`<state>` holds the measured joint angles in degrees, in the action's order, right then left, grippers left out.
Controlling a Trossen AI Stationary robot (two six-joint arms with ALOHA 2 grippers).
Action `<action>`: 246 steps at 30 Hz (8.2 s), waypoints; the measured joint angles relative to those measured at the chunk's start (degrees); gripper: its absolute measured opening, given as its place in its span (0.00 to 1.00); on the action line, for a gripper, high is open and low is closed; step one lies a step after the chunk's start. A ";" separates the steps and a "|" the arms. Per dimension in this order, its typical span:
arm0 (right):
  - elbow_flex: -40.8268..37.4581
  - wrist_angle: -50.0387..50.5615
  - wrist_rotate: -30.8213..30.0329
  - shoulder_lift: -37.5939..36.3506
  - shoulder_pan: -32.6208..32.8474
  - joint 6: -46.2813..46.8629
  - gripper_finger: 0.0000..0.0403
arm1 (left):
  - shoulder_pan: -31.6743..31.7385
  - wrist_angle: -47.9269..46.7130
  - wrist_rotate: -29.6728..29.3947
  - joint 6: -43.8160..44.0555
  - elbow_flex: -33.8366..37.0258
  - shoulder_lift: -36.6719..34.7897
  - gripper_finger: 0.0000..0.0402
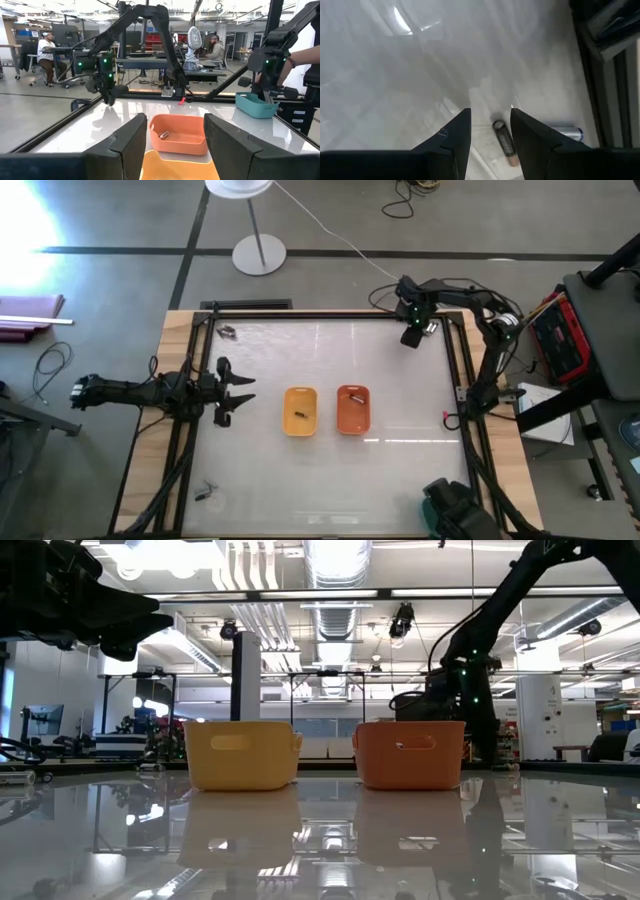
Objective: Sort batteries
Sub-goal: Put the black battery into the yellow bin, then put the gray battery into the green bin
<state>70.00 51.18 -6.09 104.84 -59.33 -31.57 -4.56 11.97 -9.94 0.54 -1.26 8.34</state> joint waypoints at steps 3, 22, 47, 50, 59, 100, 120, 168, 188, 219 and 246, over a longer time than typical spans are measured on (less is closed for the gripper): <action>0.00 0.35 -0.02 0.18 -0.02 0.04 0.31 | 0.00 -0.01 0.00 0.02 0.00 0.00 0.45; -0.92 4.75 -8.92 -0.48 2.78 -3.90 0.31 | -0.02 0.00 -0.02 0.01 0.00 0.00 0.45; -3.30 2.85 -10.03 0.54 3.39 -1.66 0.05 | -0.02 0.00 -0.02 0.00 0.00 0.00 0.45; -3.53 4.83 -9.53 -1.17 3.52 -0.67 0.05 | -0.01 -0.01 0.00 0.02 0.00 0.00 0.45; -3.50 10.25 -4.50 -14.78 7.79 9.45 0.04 | -0.01 -0.02 -0.01 0.02 0.00 0.00 0.45; 15.96 -12.75 -1.26 0.32 61.21 33.79 0.03 | -0.01 -0.01 0.00 0.01 -0.01 0.00 0.45; 24.79 -9.51 6.45 12.91 59.27 34.98 0.62 | -0.02 -0.01 0.00 0.02 -0.02 0.26 0.45; 25.94 -10.66 10.62 18.95 56.52 22.53 0.09 | -0.01 0.00 -0.01 0.00 -0.02 0.74 0.45; 30.74 1.03 10.34 16.39 58.24 21.84 0.08 | 0.00 0.00 0.00 0.00 -0.02 0.74 0.45; 52.37 0.89 3.68 32.01 59.49 23.45 0.08 | -0.01 -0.01 -0.02 0.00 -0.02 1.30 0.45; 55.56 3.17 3.96 32.41 59.00 35.47 0.41 | -0.02 0.00 0.00 0.02 -0.02 1.84 0.45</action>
<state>125.56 54.35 -2.13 137.25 -0.33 3.90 -4.58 11.97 -9.94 0.55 -1.28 10.17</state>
